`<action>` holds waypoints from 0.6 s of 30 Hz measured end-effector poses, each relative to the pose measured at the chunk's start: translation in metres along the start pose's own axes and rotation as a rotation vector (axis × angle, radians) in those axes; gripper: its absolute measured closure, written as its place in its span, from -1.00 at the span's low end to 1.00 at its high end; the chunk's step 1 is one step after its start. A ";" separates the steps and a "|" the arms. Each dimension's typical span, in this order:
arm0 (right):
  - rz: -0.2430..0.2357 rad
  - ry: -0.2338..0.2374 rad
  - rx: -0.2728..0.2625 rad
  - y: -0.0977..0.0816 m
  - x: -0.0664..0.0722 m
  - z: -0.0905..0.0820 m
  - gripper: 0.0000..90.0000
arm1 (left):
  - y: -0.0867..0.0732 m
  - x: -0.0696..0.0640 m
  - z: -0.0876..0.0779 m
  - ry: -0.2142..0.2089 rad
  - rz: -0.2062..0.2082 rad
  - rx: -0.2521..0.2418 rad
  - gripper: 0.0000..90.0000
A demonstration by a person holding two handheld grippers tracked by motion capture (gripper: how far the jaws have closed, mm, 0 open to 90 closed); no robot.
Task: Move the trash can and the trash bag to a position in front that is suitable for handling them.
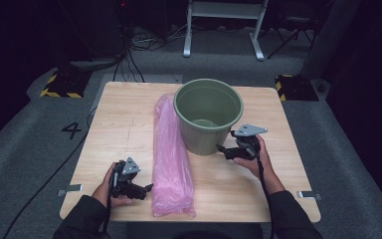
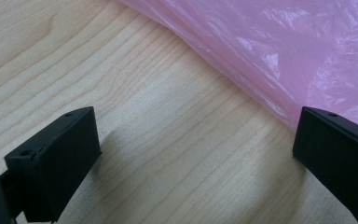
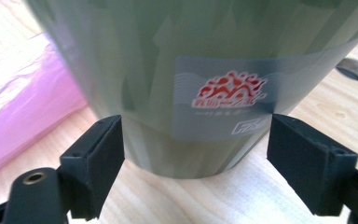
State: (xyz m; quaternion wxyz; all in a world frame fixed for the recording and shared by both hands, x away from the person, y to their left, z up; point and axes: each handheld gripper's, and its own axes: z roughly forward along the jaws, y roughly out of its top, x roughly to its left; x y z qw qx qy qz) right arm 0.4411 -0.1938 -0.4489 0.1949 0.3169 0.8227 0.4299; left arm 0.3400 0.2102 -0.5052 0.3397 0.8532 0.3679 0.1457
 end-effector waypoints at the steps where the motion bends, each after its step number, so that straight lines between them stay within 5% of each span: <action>1: 0.002 0.008 0.002 0.000 0.000 -0.001 -0.54 | -0.001 -0.001 -0.001 0.001 0.001 0.000 -0.99; 11: -0.023 0.004 0.056 -0.028 -0.003 -0.031 -0.54 | -0.005 -0.022 -0.007 0.004 0.074 -0.033 -0.86; 18: 0.038 -0.026 0.089 -0.062 -0.019 -0.057 -0.53 | 0.013 -0.047 0.009 -0.064 0.102 -0.013 -0.86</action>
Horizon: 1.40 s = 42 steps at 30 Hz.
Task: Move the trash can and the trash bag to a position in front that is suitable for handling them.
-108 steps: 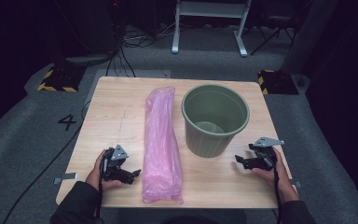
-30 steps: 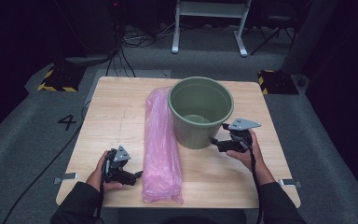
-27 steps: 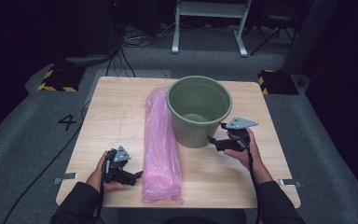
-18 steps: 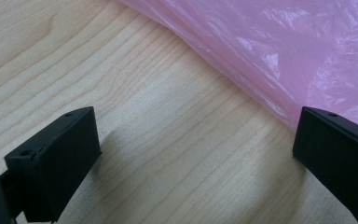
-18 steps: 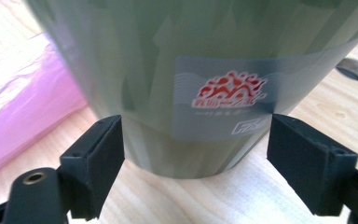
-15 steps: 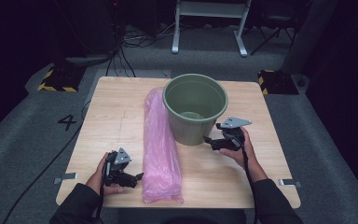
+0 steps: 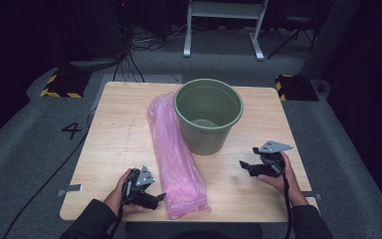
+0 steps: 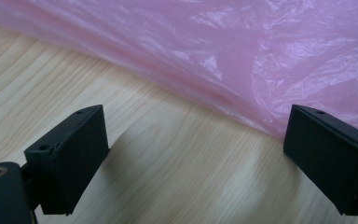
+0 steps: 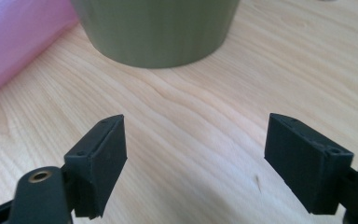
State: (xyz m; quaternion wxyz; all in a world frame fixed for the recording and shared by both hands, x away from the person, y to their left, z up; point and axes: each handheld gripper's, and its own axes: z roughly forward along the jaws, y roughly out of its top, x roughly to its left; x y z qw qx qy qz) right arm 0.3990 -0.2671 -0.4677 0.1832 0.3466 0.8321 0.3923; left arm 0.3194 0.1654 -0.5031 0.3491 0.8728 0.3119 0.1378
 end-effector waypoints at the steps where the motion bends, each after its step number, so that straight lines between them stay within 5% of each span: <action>1: 0.011 0.005 -0.001 -0.002 -0.002 -0.002 -0.53 | 0.004 -0.002 0.004 -0.004 0.008 -0.002 -0.86; 8: 0.042 -0.006 -0.011 -0.012 -0.009 -0.013 -0.53 | 0.024 -0.014 0.024 -0.014 0.007 -0.009 -0.87; 13: 0.034 0.007 -0.022 -0.012 -0.002 -0.017 -0.53 | 0.042 -0.021 0.041 0.044 -0.026 -0.006 -0.93; 20: -0.043 0.110 -0.021 -0.003 0.035 -0.011 -0.53 | 0.062 -0.033 0.059 0.062 -0.010 -0.015 -0.93; 26: -0.088 0.161 -0.016 0.006 0.055 0.001 -0.53 | 0.075 -0.035 0.073 0.018 -0.015 -0.006 -0.93; 33: -0.074 0.148 -0.004 0.009 0.054 0.010 -0.54 | 0.086 -0.035 0.083 -0.024 -0.024 0.007 -0.93; 39: -0.039 0.107 0.063 0.006 0.043 0.036 -0.53 | 0.091 -0.035 0.088 -0.036 -0.007 0.009 -0.93; 42: -0.015 0.102 0.082 0.003 0.037 0.043 -0.42 | 0.088 -0.033 0.084 -0.060 0.054 0.009 -0.93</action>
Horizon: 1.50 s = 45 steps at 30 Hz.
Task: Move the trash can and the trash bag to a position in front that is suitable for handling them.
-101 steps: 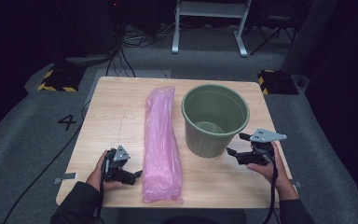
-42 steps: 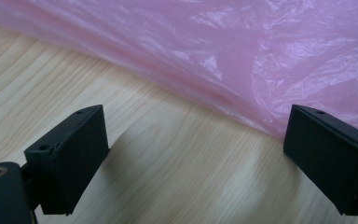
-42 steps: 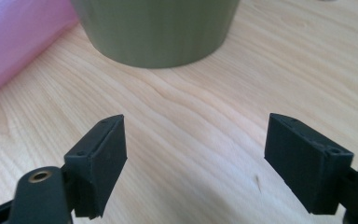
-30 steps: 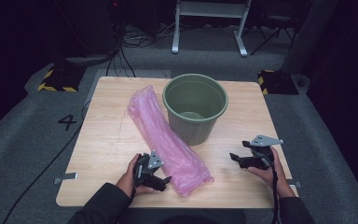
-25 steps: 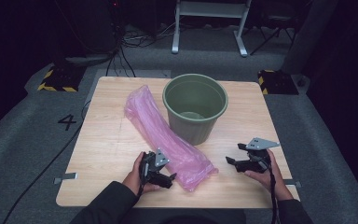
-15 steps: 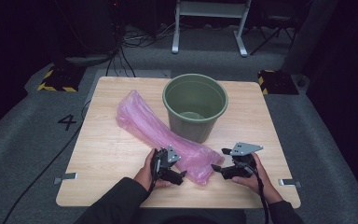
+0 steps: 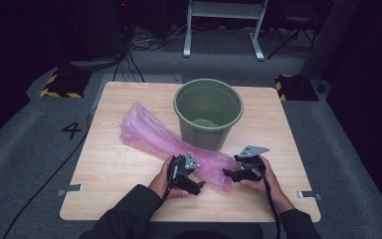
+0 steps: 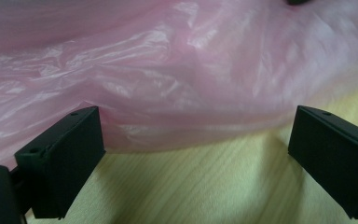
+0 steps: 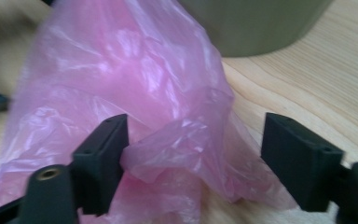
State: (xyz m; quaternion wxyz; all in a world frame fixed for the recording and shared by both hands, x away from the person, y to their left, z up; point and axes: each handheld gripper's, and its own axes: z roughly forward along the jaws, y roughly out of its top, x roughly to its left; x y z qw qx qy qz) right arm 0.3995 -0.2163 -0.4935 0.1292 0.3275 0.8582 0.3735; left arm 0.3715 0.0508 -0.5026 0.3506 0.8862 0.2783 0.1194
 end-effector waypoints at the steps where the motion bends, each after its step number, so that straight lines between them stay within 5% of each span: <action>1: 0.000 0.000 0.000 0.000 0.000 0.000 -0.42 | 0.000 0.000 0.000 0.000 0.000 0.000 -0.92; 4: 0.026 0.010 0.000 -0.003 -0.008 0.002 -0.13 | -0.006 0.006 -0.010 -0.022 0.047 0.029 -0.90; 8: 0.015 0.000 -0.013 -0.004 -0.016 0.000 0.23 | -0.018 0.021 -0.022 -0.071 0.037 0.055 -0.90; 12: 0.015 0.011 -0.030 -0.007 -0.026 -0.001 0.58 | -0.033 0.031 -0.036 -0.059 0.027 0.056 -0.90; 16: 0.014 0.005 -0.033 -0.007 -0.035 -0.002 0.71 | -0.051 0.033 -0.053 -0.038 0.005 0.062 -0.90; 25: 0.015 -0.036 -0.032 -0.005 -0.054 0.000 0.75 | -0.083 0.045 -0.083 0.011 -0.048 0.065 -0.90; 32: 0.034 -0.070 -0.026 -0.007 -0.069 -0.004 0.67 | -0.114 0.068 -0.108 0.108 -0.157 0.027 -0.83; 34: 0.032 -0.142 -0.021 -0.008 -0.075 -0.006 0.46 | -0.120 0.076 -0.115 0.141 -0.186 0.009 -0.65; 36: 0.046 -0.152 -0.024 -0.009 -0.077 -0.006 0.47 | -0.123 0.080 -0.120 0.174 -0.212 -0.004 -0.63; 41: 0.052 -0.153 -0.031 -0.009 -0.078 -0.006 0.50 | -0.108 0.071 -0.141 0.207 -0.163 -0.121 -0.64; 45: 0.044 -0.118 -0.033 -0.008 -0.073 -0.004 0.47 | -0.089 0.055 -0.147 0.187 -0.098 -0.178 -0.63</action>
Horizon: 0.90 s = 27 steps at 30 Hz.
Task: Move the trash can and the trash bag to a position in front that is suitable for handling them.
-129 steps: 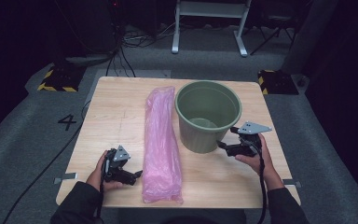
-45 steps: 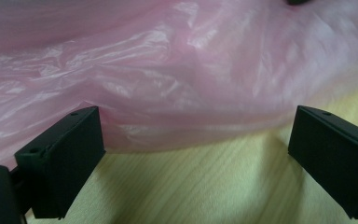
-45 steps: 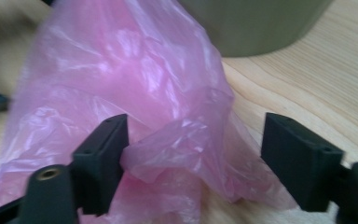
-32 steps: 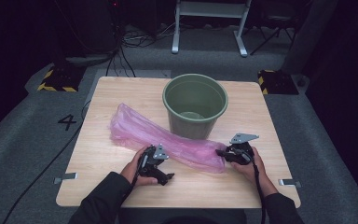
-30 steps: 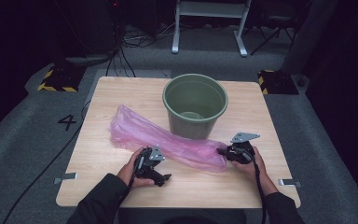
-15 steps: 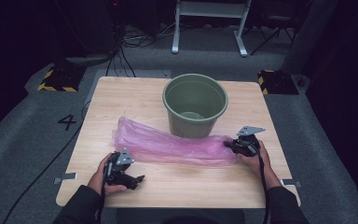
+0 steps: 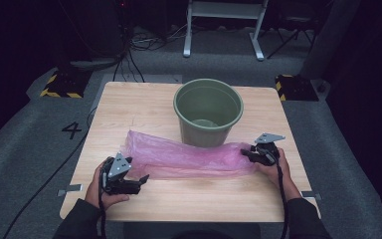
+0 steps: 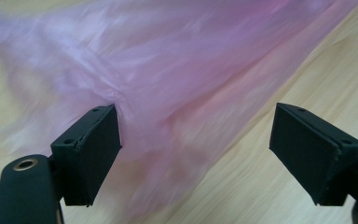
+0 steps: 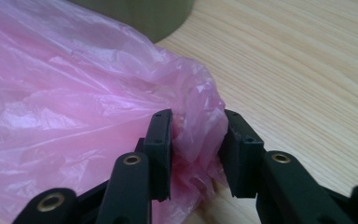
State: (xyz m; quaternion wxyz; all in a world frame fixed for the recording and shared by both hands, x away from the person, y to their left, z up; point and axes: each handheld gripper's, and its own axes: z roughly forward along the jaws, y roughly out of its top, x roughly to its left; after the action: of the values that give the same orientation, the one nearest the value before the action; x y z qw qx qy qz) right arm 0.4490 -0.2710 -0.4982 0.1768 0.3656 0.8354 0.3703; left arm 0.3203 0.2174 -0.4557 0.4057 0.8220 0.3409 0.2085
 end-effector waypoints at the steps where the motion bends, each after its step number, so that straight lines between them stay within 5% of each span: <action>1: -0.004 0.001 0.001 0.001 0.002 0.000 0.45 | 0.009 -0.011 0.004 -0.018 0.036 0.001 -0.63; 4: -0.019 0.007 0.005 0.002 0.005 0.001 0.43 | 0.019 -0.023 0.009 -0.011 0.082 0.013 -0.64; 14: -0.033 0.029 0.005 0.006 0.014 0.004 0.39 | 0.056 -0.068 0.007 -0.119 0.208 -0.070 -0.62; 17: -0.035 0.034 0.007 0.007 0.017 0.004 0.38 | 0.062 -0.080 0.033 -0.148 0.262 -0.001 -0.62; 18: -0.036 0.037 0.008 0.007 0.017 0.005 0.37 | 0.062 -0.080 0.033 -0.148 0.262 -0.001 -0.63; 23: -0.047 0.054 0.009 0.009 0.021 0.006 0.35 | 0.060 -0.071 0.084 -0.194 0.225 0.140 -0.64; 27: -0.052 0.066 0.008 0.010 0.024 0.007 0.35 | 0.054 -0.068 0.104 -0.221 0.224 0.203 -0.64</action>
State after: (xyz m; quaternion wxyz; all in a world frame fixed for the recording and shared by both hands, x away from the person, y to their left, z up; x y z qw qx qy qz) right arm 0.4420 -0.2457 -0.4964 0.1576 0.3320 0.8515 0.3740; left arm 0.3594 0.0899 -0.4770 0.3301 0.9094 0.2196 0.1253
